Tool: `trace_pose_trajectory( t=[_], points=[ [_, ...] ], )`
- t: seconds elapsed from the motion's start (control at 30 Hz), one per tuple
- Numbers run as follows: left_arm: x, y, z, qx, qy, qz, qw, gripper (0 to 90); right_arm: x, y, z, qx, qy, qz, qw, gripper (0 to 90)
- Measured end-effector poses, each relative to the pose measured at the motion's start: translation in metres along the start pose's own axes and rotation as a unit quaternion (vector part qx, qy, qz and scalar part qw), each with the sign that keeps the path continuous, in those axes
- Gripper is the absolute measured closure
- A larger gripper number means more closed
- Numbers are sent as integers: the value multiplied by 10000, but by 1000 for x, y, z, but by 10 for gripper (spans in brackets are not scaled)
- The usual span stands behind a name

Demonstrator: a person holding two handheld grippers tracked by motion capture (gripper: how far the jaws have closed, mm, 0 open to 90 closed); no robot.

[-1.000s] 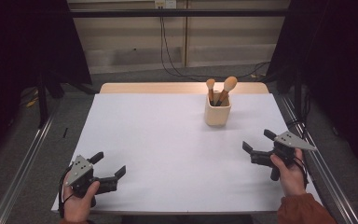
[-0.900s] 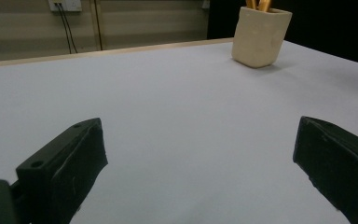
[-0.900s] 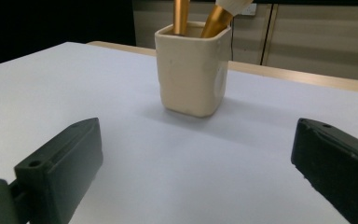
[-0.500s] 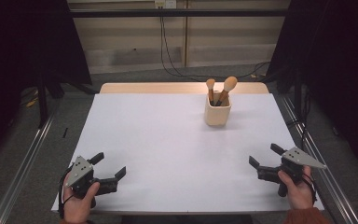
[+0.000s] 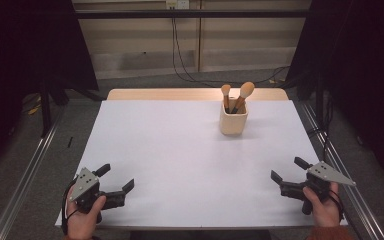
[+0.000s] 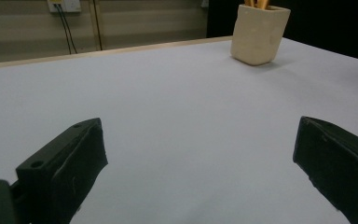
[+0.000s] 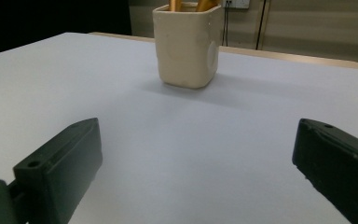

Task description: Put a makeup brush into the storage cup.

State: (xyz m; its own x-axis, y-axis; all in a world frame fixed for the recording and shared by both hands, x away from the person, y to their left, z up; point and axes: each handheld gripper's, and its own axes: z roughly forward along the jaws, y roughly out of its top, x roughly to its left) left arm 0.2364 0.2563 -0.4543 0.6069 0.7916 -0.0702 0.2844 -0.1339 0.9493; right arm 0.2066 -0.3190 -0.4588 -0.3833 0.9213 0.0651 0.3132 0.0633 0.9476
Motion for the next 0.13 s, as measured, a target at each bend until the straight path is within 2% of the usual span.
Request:
trace_pose_trajectory(
  t=[0.1,0.13],
  points=[
    [0,0,1,5,-31,14,10000,23,-1,-1,1,20,4,-29,10000,11],
    [0,0,1,16,19,21,10000,23,-1,-1,1,27,-21,-26,10000,16]
  ],
)
